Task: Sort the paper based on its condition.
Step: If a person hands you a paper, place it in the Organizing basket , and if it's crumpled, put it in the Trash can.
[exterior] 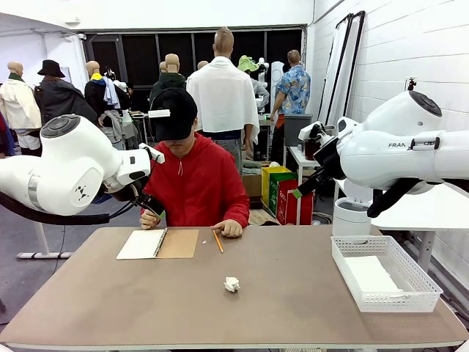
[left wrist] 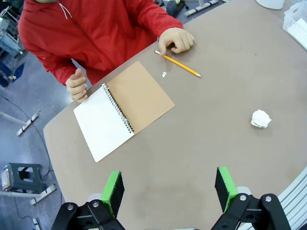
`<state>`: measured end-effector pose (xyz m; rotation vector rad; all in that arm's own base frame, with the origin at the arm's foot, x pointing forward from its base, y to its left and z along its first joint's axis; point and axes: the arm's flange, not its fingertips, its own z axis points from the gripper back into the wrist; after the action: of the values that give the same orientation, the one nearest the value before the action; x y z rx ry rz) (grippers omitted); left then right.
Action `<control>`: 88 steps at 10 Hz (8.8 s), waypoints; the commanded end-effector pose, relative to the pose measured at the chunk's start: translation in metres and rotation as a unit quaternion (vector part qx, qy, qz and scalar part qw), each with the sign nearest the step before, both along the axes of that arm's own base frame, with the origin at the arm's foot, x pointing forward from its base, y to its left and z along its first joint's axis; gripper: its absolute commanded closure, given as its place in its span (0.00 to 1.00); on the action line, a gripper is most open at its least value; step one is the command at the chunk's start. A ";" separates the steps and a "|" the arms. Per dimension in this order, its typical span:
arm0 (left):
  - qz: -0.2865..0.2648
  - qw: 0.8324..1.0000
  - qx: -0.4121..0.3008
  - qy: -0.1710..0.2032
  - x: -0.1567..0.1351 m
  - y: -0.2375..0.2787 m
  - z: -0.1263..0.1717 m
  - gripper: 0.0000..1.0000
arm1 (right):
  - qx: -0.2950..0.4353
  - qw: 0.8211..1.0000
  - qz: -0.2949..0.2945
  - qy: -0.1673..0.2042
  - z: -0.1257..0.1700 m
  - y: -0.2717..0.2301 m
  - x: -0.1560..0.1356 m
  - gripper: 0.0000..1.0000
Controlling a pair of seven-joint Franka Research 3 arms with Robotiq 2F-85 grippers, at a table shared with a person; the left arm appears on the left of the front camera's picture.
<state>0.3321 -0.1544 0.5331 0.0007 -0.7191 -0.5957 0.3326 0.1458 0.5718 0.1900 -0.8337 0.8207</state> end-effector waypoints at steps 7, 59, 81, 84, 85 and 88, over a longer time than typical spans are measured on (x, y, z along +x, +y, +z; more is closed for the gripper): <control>0.000 1.000 0.001 0.000 0.000 0.000 0.000 0.00 | -0.120 0.988 0.096 0.020 -0.033 0.105 0.023 0.00; 0.000 1.000 0.001 0.000 0.000 0.000 0.000 0.00 | -0.235 0.925 0.225 0.198 -0.263 0.246 0.082 0.76; 0.000 1.000 0.001 0.000 0.000 0.000 0.000 0.00 | -0.086 0.959 -0.187 0.196 -0.101 -0.003 0.141 1.00; 0.000 1.000 0.001 0.000 0.000 0.000 0.000 0.00 | -0.055 0.945 -0.265 0.183 -0.101 -0.008 0.161 1.00; 0.000 1.000 0.001 0.000 0.000 0.000 0.000 0.00 | -0.040 0.936 -0.299 0.181 -0.099 -0.019 0.177 1.00; 0.000 1.000 0.001 0.000 0.000 0.000 0.000 0.00 | -0.008 0.897 -0.406 0.173 -0.103 -0.053 0.225 1.00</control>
<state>0.3321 -0.1545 0.5332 0.0005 -0.7194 -0.5959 0.5384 0.0812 0.4730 0.0115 -0.4787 0.0797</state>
